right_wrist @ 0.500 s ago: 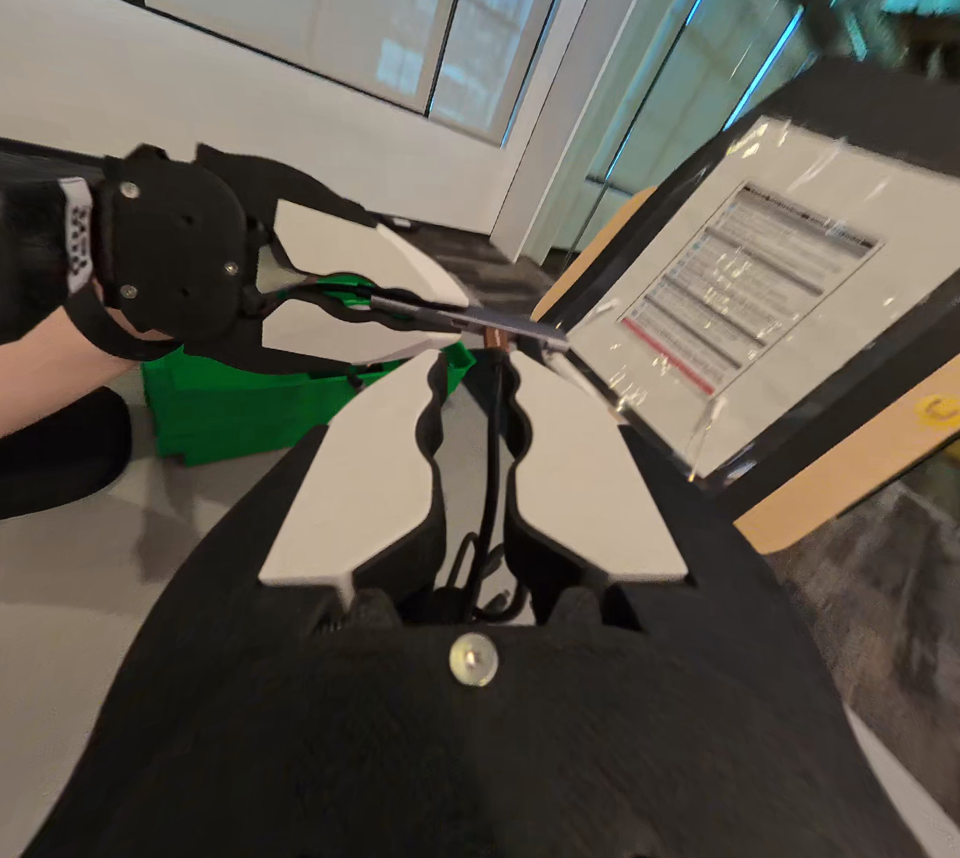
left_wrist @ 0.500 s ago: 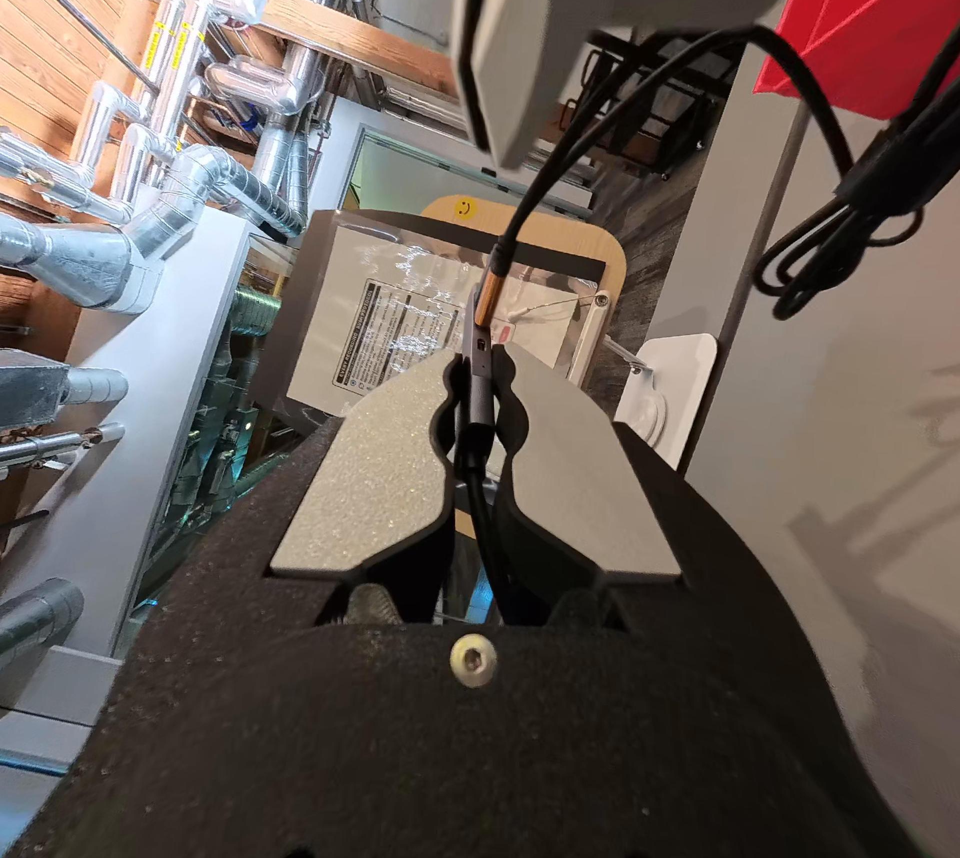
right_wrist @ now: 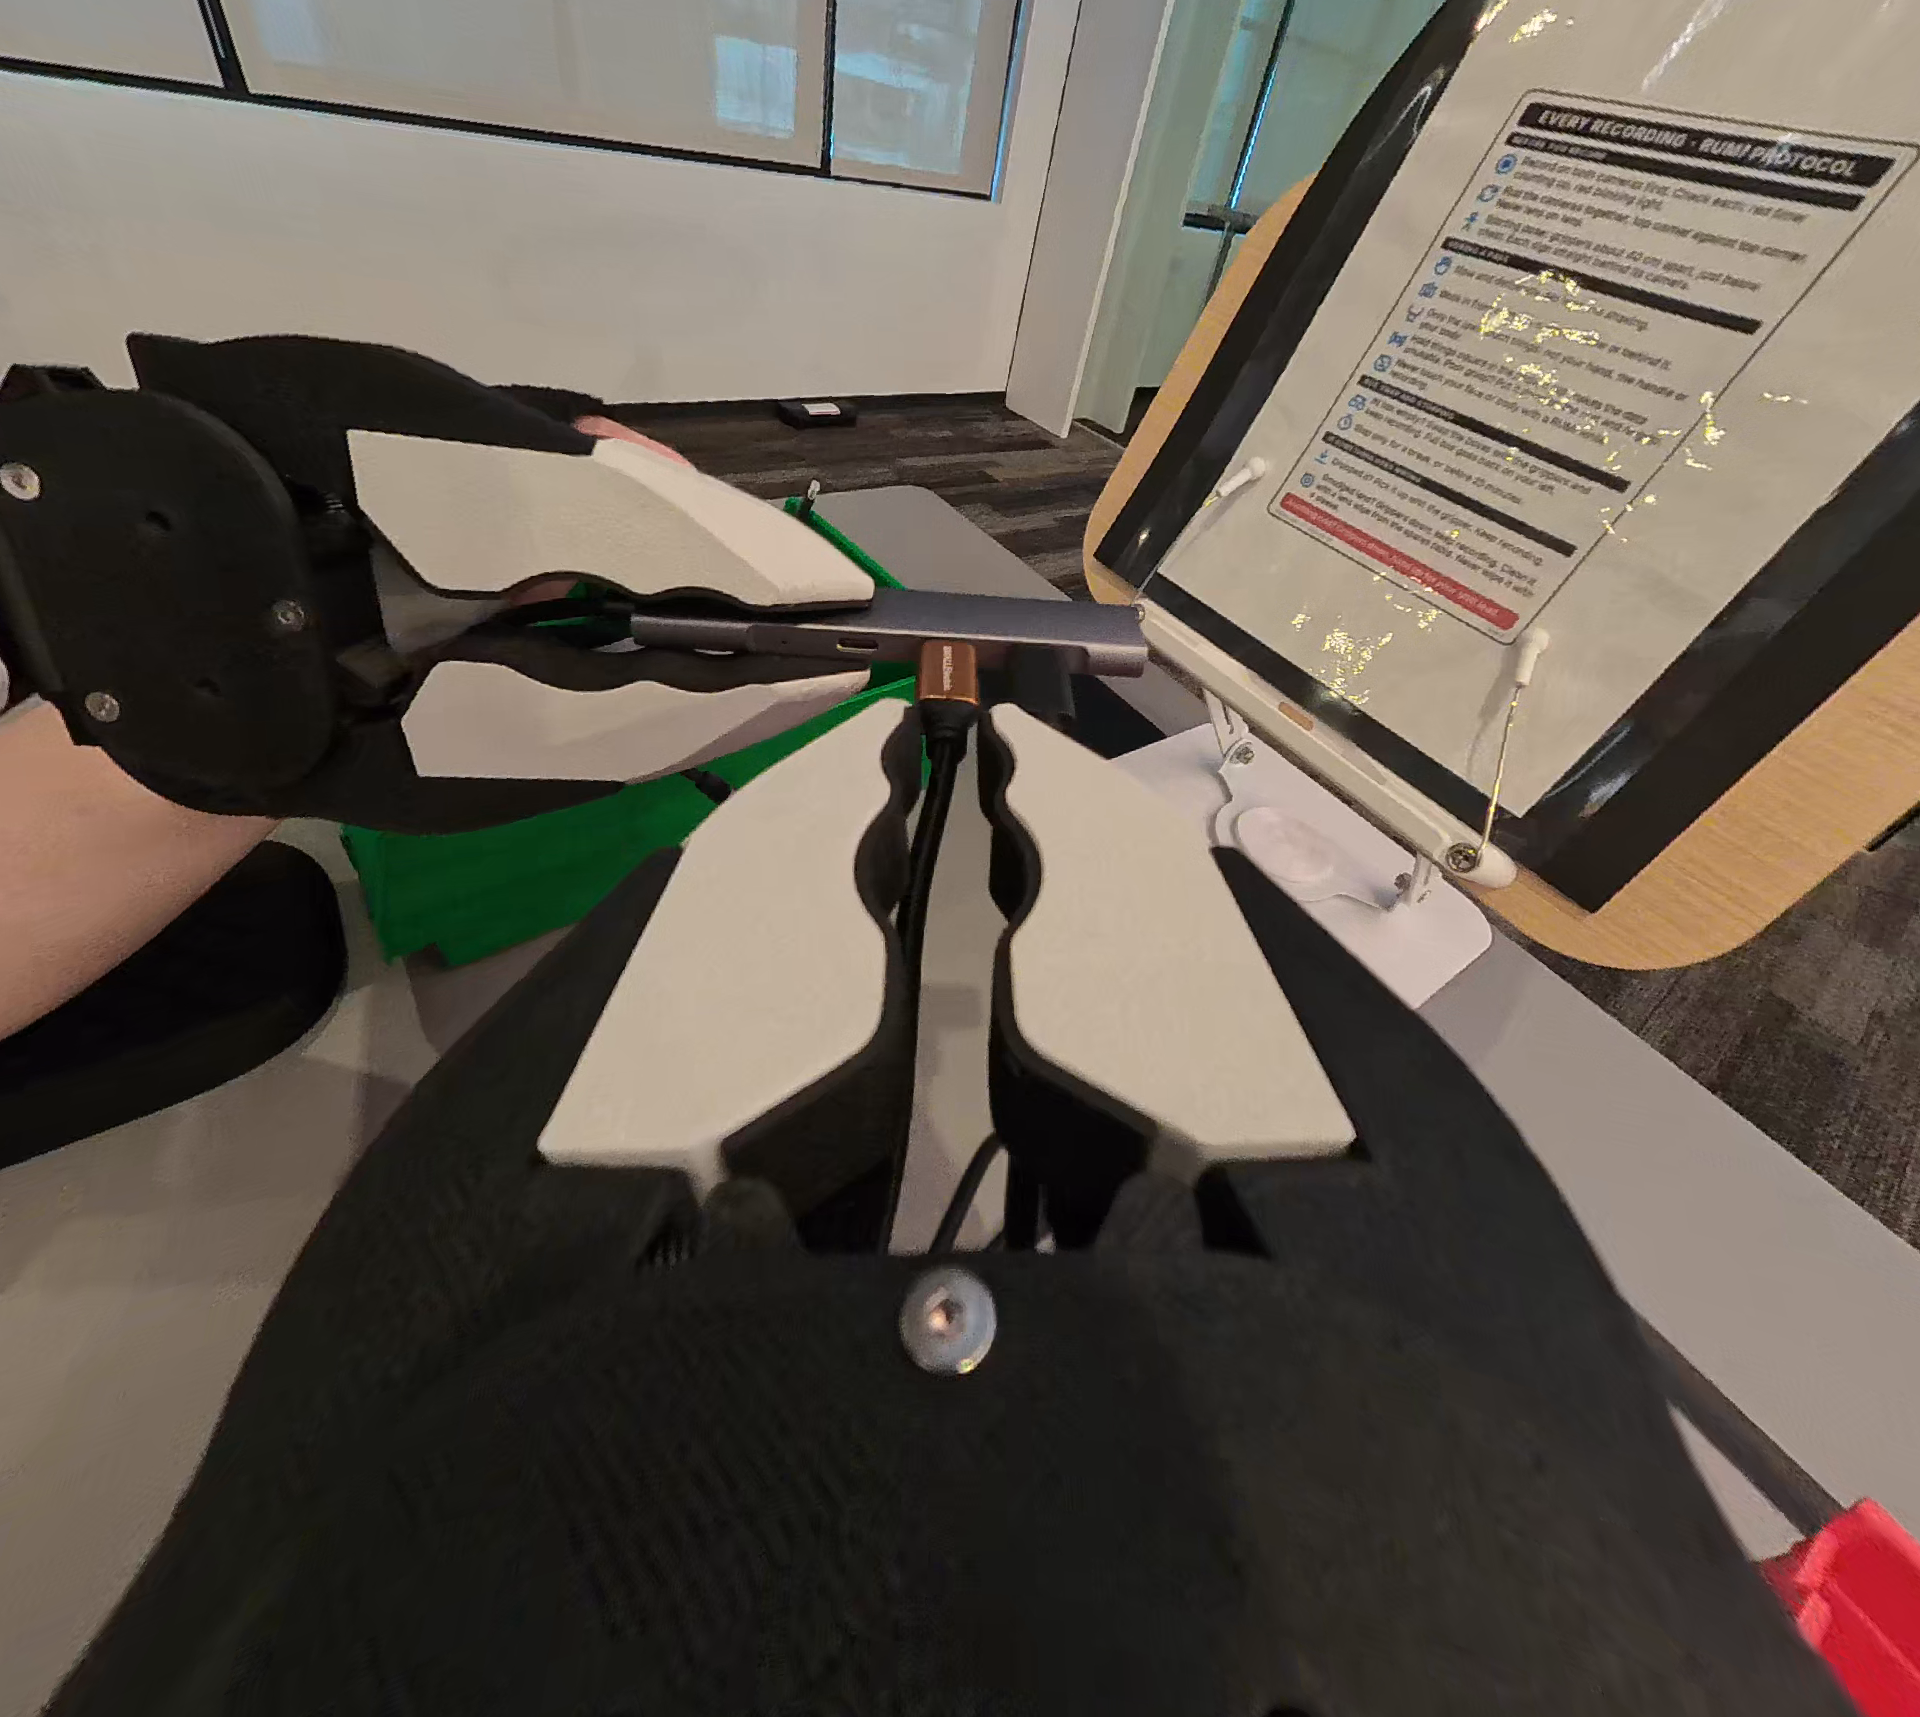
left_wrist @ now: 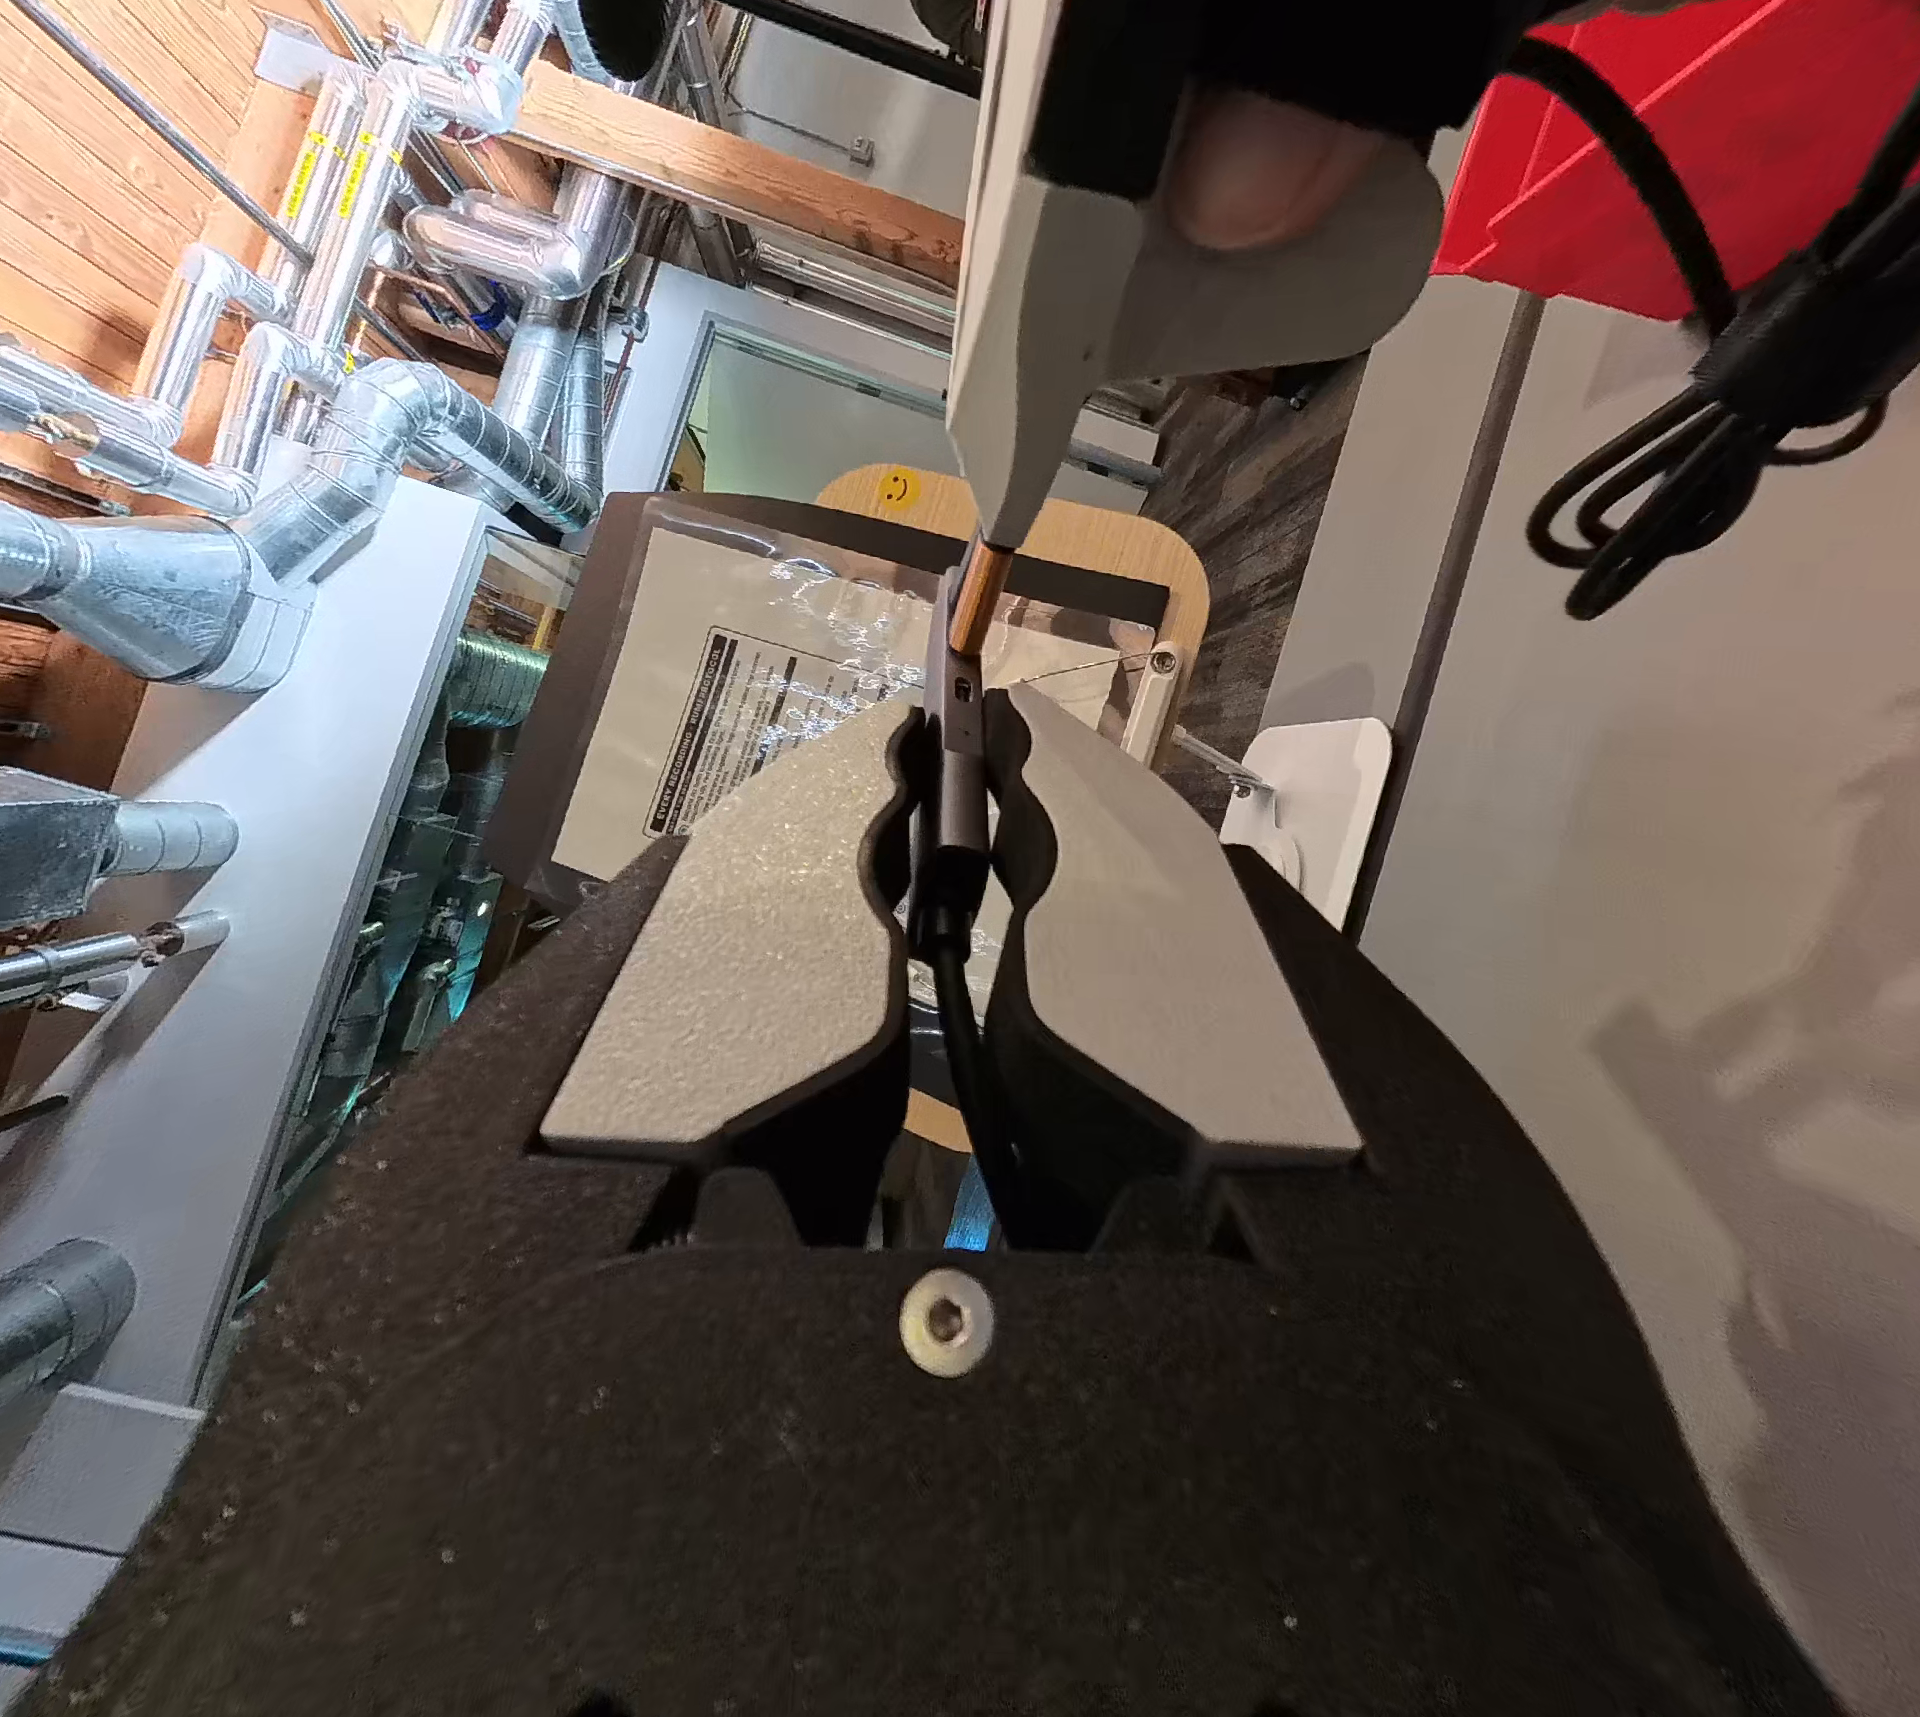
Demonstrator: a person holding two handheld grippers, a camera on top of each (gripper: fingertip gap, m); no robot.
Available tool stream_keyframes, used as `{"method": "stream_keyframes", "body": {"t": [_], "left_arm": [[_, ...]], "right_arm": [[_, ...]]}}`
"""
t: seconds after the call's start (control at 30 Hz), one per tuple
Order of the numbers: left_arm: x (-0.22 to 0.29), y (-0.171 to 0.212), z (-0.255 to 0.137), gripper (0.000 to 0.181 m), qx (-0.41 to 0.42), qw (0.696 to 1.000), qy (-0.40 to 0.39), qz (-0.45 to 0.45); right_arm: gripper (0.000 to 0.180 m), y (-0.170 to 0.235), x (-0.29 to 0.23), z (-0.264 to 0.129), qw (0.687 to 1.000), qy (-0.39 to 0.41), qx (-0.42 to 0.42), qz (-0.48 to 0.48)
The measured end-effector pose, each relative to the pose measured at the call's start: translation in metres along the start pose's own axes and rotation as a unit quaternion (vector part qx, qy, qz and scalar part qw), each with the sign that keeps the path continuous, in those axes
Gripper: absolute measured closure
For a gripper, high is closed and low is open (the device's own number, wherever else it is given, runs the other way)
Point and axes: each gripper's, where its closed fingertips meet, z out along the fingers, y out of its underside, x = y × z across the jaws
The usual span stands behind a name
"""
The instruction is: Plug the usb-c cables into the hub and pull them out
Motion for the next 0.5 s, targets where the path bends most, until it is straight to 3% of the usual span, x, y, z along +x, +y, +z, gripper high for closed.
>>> {"method": "stream_keyframes", "body": {"t": [0.13, 0.4, 0.5], "left_arm": [[0.001, 0.001, 0.002, 0.17, 0.0, 1.0, -0.001, -0.01], [-0.004, -0.001, 0.004, 0.169, 0.019, 0.991, 0.025, -0.13], [-0.012, -0.005, 0.003, 0.155, 0.04, 0.98, 0.017, -0.193]], "right_arm": [[0.171, 0.003, 0.001, 0.0, 1.0, -0.006, -0.011, 0.016], [0.171, -0.006, 0.002, -0.003, 0.999, 0.036, 0.012, -0.027], [0.171, -0.015, 0.002, -0.008, 0.997, 0.053, 0.035, -0.048]]}}
